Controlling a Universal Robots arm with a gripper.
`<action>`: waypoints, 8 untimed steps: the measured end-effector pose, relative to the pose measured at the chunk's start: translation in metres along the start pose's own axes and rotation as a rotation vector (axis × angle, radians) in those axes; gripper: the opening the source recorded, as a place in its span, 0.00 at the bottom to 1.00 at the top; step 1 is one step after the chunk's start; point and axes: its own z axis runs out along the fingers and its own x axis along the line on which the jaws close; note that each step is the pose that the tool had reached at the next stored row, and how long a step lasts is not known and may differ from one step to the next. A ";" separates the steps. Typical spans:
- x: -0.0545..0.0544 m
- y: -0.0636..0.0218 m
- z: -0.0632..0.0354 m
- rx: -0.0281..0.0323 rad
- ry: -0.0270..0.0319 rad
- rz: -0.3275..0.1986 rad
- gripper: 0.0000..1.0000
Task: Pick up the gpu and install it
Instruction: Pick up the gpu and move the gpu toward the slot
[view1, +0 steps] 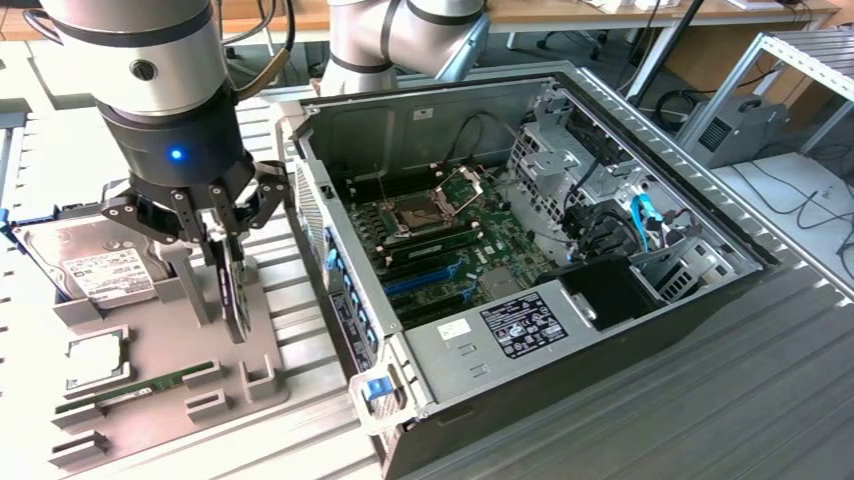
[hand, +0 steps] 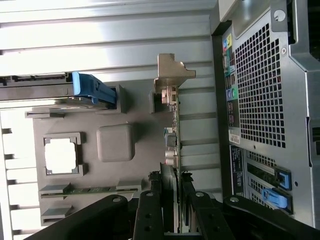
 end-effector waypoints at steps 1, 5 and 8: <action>0.000 0.0000 -0.0005 0.0000 0.0000 0.000 0.27; 0.000 0.0001 -0.0019 0.0000 0.0000 0.000 0.27; 0.000 0.0001 -0.0035 0.0001 0.0001 0.000 0.27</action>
